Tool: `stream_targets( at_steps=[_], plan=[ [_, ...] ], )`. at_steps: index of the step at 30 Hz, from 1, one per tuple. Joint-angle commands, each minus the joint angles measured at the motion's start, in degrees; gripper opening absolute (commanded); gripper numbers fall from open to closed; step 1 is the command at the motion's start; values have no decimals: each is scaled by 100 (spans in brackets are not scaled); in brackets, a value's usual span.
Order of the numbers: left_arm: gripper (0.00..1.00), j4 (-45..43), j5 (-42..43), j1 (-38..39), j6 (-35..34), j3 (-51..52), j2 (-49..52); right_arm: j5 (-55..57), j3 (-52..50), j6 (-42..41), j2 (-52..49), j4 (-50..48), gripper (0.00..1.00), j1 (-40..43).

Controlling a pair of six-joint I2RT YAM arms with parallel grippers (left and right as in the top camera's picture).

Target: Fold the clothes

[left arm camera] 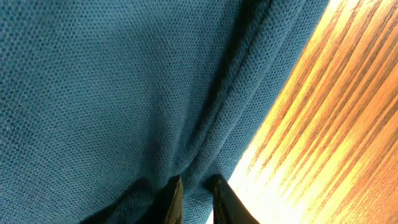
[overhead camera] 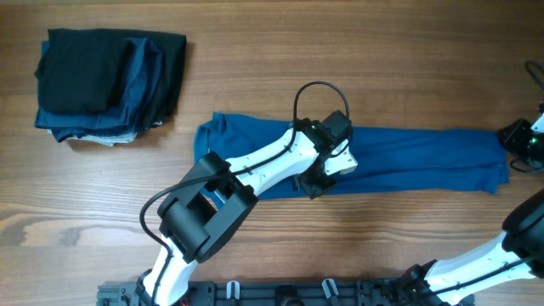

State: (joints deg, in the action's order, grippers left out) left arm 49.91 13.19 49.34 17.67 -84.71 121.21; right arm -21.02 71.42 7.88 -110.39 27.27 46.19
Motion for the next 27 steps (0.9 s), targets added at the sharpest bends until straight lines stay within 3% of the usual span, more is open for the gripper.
stream_targets(
  at_steps=[1,11,17,21,22,24,27],
  plan=[
    [17,4,-122,-50,-33,157,59,-173,46,144,-85,-24,34,28],
    [17,28,-125,-50,-33,157,59,-87,11,260,-109,24,23,28],
    [17,57,-122,-50,-33,157,59,90,11,271,-321,13,39,33],
    [17,94,-125,-50,-33,157,59,81,11,273,-428,-90,40,33],
    [17,94,-122,-50,-33,157,59,81,11,291,-428,-96,38,33],
    [17,92,-122,-50,-33,157,59,85,11,439,-426,-94,20,33],
    [17,92,-122,-50,-35,157,59,-52,28,415,-415,-96,11,35]
  ],
)
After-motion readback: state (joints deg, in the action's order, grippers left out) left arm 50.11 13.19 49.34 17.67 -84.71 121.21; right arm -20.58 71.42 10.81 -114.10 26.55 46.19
